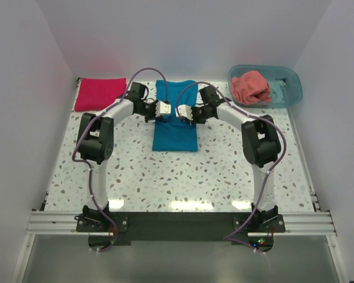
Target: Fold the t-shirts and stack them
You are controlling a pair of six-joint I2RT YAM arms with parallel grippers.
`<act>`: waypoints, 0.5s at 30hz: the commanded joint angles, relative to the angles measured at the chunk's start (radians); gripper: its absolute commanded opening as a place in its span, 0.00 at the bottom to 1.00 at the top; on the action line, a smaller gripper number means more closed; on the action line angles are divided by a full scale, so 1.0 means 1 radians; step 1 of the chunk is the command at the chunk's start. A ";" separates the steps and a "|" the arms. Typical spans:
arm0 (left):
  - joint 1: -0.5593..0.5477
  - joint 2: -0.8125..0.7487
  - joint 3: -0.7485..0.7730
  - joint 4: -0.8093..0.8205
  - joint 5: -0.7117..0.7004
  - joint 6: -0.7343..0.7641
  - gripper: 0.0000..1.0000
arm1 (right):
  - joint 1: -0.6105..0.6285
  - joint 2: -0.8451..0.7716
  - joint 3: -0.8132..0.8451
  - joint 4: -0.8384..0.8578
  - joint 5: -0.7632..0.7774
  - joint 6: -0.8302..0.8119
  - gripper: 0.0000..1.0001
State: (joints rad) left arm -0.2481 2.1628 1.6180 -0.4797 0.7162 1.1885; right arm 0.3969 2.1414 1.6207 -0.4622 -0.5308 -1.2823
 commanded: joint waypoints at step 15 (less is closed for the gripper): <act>0.116 -0.208 -0.071 0.132 -0.018 -0.365 0.65 | -0.044 -0.171 0.035 0.031 0.083 0.210 0.54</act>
State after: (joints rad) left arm -0.1631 2.1124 1.6093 -0.3443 0.6422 0.9043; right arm 0.3702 2.1284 1.6382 -0.3885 -0.4080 -1.1389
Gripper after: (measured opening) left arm 0.650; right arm 0.546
